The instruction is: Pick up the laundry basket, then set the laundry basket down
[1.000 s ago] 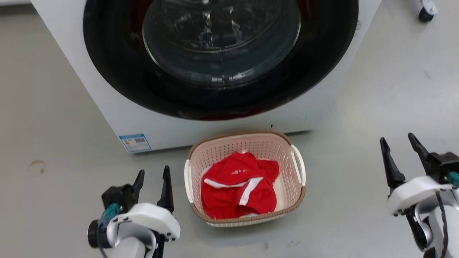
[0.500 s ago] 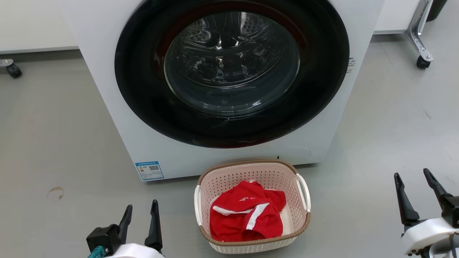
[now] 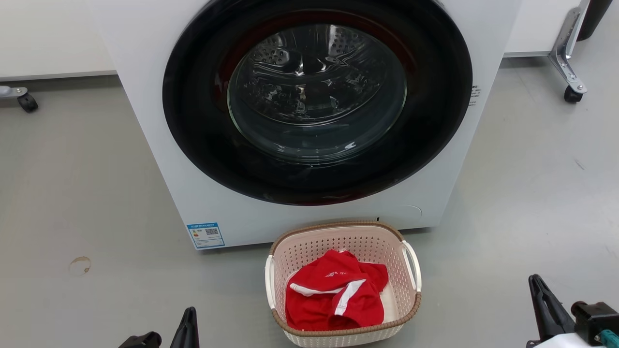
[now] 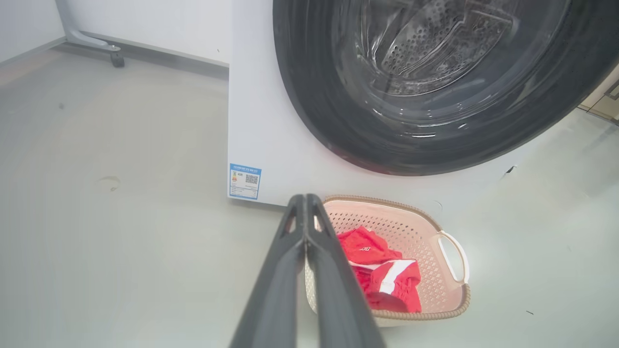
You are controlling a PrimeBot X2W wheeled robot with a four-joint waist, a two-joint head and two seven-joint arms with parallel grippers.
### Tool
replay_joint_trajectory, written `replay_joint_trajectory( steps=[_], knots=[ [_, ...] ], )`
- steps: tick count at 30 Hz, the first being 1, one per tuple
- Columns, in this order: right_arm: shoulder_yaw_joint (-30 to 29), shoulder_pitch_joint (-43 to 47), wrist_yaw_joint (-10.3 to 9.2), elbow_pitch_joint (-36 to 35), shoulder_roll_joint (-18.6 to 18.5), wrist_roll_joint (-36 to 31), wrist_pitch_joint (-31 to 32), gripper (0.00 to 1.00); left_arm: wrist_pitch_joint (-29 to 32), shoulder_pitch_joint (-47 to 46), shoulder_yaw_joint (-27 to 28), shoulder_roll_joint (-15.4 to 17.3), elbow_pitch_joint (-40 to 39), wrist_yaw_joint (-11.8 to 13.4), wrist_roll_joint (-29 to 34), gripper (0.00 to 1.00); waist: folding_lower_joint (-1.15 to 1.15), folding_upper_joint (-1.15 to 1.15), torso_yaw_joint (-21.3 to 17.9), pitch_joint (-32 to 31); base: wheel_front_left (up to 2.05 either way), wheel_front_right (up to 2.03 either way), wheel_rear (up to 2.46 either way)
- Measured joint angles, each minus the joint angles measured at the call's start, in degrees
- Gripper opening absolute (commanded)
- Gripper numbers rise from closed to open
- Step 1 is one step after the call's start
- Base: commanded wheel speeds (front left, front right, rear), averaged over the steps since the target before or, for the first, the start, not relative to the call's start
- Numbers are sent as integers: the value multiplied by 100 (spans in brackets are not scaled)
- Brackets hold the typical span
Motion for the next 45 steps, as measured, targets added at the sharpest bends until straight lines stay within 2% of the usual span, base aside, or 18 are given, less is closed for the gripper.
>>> replay_joint_trajectory(
  steps=[45],
  knots=[
    [-207,-157,0,-27,-73,3127,751,0,757,-24,441,-2,-344,-210,-2514,0,1,0,81,19,0,0,0]
  ],
)
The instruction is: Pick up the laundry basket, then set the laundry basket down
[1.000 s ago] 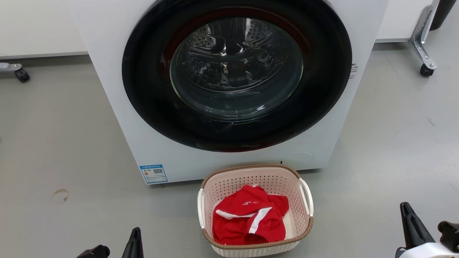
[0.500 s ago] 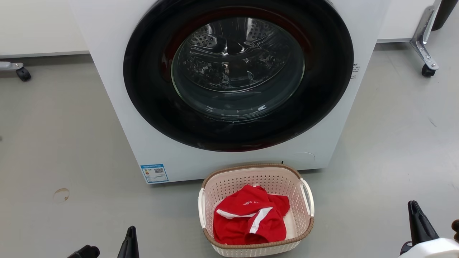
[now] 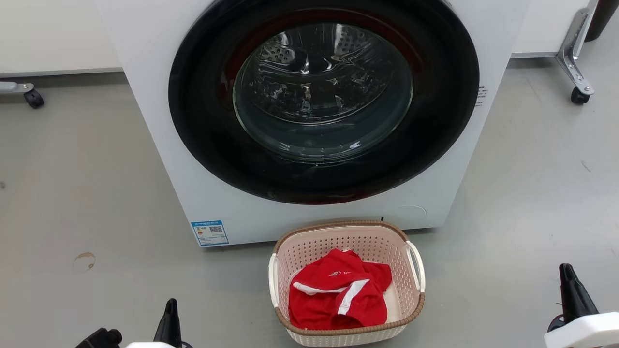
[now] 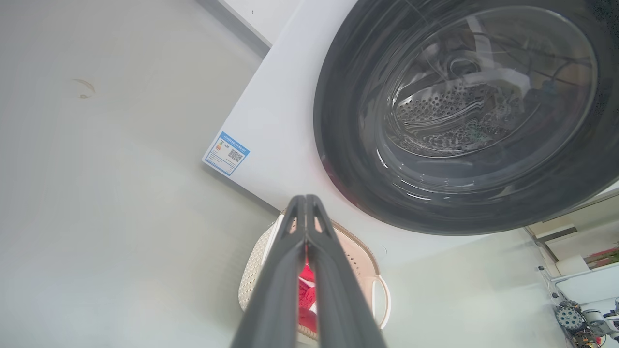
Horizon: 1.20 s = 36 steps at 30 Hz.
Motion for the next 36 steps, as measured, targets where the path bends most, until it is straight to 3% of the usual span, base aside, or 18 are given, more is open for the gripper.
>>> replay_joint_trajectory(
  steps=[36],
  knots=[
    [-176,-244,-5,-85,-80,2406,559,0,598,-131,361,5,-318,-202,-1925,0,0,0,61,14,0,0,0]
  ],
)
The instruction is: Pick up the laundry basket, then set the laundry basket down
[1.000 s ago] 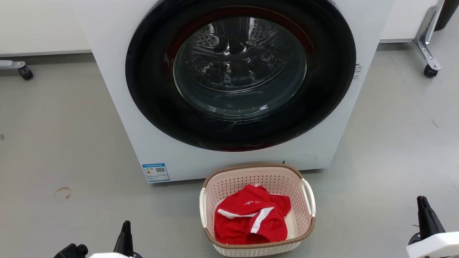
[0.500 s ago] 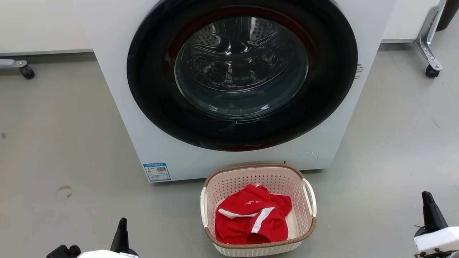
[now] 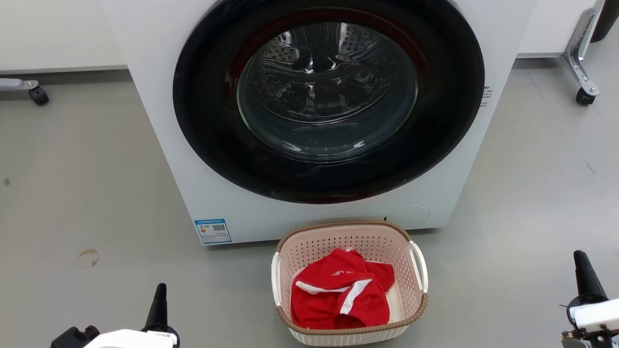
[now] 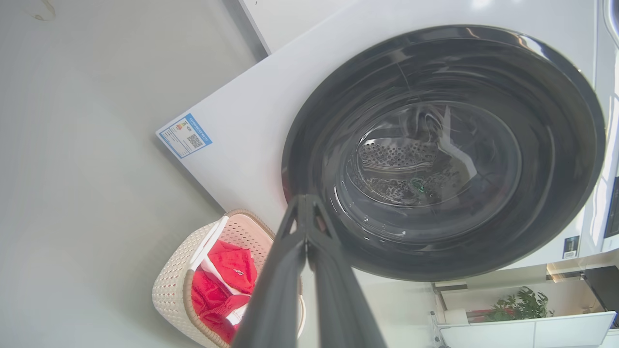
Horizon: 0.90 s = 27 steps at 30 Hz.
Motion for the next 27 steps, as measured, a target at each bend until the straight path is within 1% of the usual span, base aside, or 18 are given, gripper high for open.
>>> replay_joint_trajectory(
  steps=[24,27],
  knots=[
    [-133,-136,-2,-32,-70,1655,408,0,378,-88,238,7,-211,-103,-1329,0,0,0,42,9,0,0,0],
    [-146,-206,-2,-36,-79,1855,454,0,426,-120,266,7,-241,-149,-1486,0,0,0,47,10,0,0,0]
  ],
)
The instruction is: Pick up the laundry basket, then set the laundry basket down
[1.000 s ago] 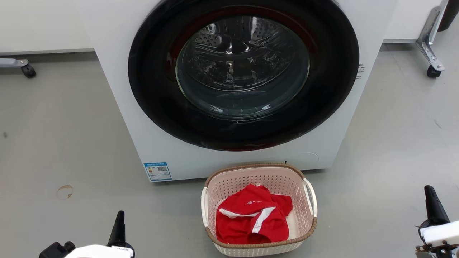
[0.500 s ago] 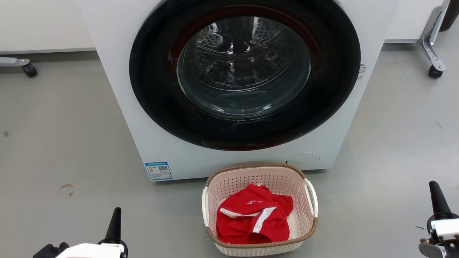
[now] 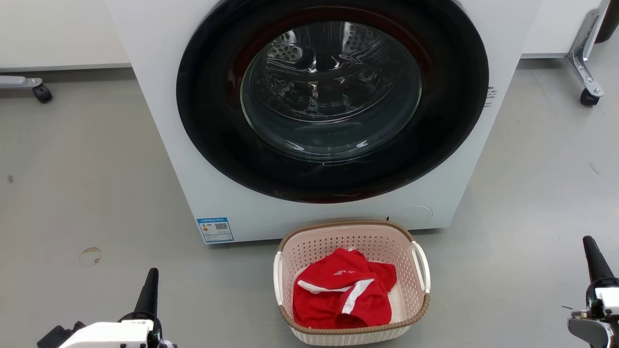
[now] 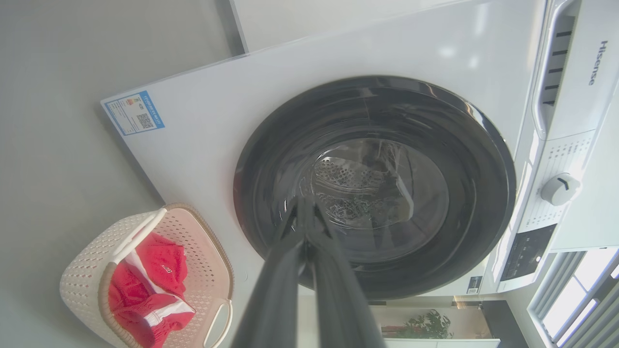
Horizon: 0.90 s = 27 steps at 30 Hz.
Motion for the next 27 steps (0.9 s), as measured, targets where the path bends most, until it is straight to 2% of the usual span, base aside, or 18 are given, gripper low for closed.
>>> replay_joint_trajectory(
  steps=[17,27],
  knots=[
    [-83,-145,-42,-38,-60,1237,296,0,282,-51,185,3,-158,-103,-1006,0,0,0,31,7,0,0,0],
    [-94,-142,-43,-44,-66,1291,296,0,286,-96,204,8,-169,-104,-1034,0,0,0,31,7,0,0,0]
  ],
)
